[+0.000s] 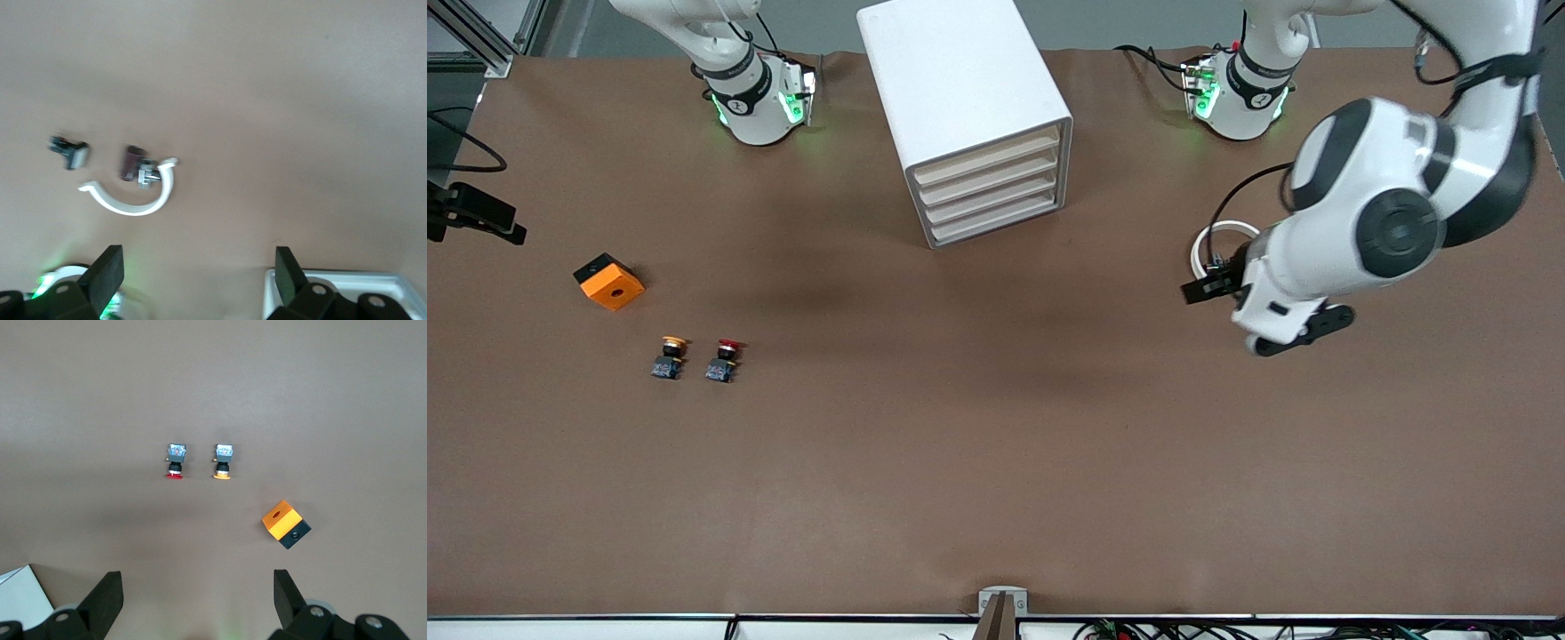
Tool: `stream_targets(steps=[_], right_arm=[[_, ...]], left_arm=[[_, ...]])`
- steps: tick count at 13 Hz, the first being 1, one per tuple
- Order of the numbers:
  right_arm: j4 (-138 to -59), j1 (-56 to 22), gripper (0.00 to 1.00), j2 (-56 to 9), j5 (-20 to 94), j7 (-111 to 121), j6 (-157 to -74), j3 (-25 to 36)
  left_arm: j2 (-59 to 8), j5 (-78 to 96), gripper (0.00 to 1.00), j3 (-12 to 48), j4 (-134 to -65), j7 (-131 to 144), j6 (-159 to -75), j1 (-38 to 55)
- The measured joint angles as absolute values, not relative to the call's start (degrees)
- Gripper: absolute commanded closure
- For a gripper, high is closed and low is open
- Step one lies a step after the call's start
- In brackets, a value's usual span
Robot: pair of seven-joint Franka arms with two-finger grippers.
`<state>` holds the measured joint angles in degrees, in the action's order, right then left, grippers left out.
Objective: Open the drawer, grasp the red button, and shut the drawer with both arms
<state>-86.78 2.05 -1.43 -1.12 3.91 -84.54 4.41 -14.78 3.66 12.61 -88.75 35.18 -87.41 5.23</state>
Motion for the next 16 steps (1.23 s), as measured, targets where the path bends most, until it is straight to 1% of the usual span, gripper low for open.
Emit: stream_targets(steps=[2, 5, 7, 11, 16], right_arm=[[-87.2, 2.1, 0.00, -0.8, -1.1, 3.9, -84.6, 4.4], [-88.3, 2.7, 0.00, 0.2, -0.9, 3.9, -85.5, 4.5], [-88.4, 3.6, 0.00, 0.2, -0.1, 3.9, -85.9, 4.5], [-88.5, 3.7, 0.00, 0.3, 0.1, 3.9, -86.6, 4.3], [-92.6, 3.7, 0.00, 3.4, 0.4, 3.4, -90.1, 4.1]], left_arm=[[-10.9, 3.7, 0.00, 7.5, -89.7, 26.9, -84.5, 5.8], [-4.5, 3.7, 0.00, 1.1, -95.4, 16.5, -83.8, 6.5], [-1.1, 3.6, 0.00, -1.5, -98.3, 10.7, -83.8, 5.3], [1.8, 3.4, 0.00, -1.9, -98.9, 4.2, -86.5, 0.7], [2.0, 2.0, 0.00, -1.5, -93.8, 4.1, -87.7, 1.2]])
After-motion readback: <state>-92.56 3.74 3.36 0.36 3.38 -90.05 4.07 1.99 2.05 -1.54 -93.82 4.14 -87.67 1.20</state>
